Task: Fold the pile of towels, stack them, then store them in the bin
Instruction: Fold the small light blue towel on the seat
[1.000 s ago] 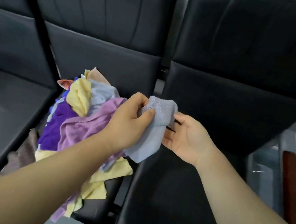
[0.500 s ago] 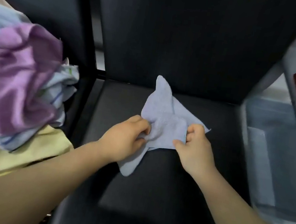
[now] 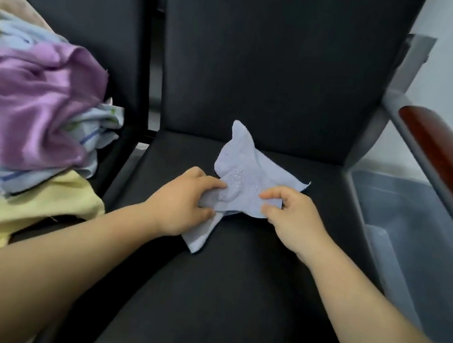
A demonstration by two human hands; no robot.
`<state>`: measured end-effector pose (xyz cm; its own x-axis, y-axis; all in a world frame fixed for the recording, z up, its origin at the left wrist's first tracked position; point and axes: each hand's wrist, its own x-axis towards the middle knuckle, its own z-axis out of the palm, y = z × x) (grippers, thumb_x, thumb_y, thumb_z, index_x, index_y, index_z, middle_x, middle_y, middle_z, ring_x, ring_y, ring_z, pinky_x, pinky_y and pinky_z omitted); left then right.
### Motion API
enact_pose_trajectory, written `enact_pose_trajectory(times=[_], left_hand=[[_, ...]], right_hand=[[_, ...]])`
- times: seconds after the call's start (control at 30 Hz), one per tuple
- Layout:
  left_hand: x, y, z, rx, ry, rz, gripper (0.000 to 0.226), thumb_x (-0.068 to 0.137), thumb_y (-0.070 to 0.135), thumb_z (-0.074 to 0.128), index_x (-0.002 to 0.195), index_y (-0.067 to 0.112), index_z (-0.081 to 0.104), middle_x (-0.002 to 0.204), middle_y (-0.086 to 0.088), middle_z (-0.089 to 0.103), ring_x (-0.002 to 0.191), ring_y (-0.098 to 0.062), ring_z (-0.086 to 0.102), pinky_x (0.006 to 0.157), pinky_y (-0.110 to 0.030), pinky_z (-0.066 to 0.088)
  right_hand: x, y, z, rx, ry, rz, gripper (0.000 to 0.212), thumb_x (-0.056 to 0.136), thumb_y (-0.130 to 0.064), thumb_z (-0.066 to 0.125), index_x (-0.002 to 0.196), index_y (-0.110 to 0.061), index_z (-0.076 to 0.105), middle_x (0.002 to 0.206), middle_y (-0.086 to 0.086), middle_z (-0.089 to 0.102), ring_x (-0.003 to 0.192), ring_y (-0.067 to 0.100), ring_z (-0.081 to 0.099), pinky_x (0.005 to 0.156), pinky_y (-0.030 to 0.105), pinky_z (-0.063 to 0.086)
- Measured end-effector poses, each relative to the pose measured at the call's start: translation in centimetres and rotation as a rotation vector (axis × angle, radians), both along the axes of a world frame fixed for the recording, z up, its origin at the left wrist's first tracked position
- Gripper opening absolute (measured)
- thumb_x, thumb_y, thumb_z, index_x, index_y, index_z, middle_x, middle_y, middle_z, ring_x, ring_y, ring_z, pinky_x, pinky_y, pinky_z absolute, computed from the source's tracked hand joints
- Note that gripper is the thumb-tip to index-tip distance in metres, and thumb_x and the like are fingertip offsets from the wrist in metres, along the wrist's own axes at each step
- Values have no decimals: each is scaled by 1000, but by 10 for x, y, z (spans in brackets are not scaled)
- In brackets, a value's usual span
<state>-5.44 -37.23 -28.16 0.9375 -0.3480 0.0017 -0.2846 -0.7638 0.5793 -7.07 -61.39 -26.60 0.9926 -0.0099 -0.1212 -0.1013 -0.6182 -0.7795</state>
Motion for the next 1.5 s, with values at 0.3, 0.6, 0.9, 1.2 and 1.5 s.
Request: enact_pose_trajectory(times=[0.3, 0.6, 0.9, 1.2, 1.5], left_hand=[[-14, 37, 114, -83, -209, 182, 21, 81, 13, 65, 80, 34, 67, 78, 13, 70, 78, -1, 64, 67, -24, 48], [-10, 83, 188, -405, 83, 305, 20, 78, 24, 88, 81, 8, 76, 73, -6, 73, 64, -17, 64, 62, -28, 50], [3, 90, 219, -502, -52, 467, 18, 81, 20, 85, 76, 7, 74, 41, 9, 53, 37, -7, 44, 41, -17, 35], [-24, 90, 173, -661, -59, 216, 9, 84, 10, 81, 77, 11, 76, 71, 0, 70, 67, -8, 61, 66, -22, 48], [-57, 106, 35, -618, 472, 289, 18, 91, 17, 75, 75, 10, 67, 64, -3, 57, 51, -9, 50, 48, -17, 39]], right_hand=[[-21, -8, 103, -199, -200, 21, 7, 90, -24, 76, 90, -29, 71, 97, -12, 70, 83, 13, 66, 60, 20, 44], [-10, -17, 181, 666, 197, -138, 16, 91, -12, 79, 105, -14, 71, 84, 2, 77, 70, 11, 74, 58, 23, 62], [11, -5, 190, 518, -203, -171, 9, 88, -16, 83, 94, -15, 77, 102, 9, 79, 101, 25, 75, 93, 40, 60], [-15, -32, 147, 136, -378, -235, 10, 87, -34, 81, 86, -27, 76, 84, -3, 74, 88, 18, 69, 74, 34, 53], [-61, -33, 8, -32, 127, -55, 4, 85, -26, 83, 84, -24, 80, 78, -8, 79, 78, 14, 75, 74, 37, 62]])
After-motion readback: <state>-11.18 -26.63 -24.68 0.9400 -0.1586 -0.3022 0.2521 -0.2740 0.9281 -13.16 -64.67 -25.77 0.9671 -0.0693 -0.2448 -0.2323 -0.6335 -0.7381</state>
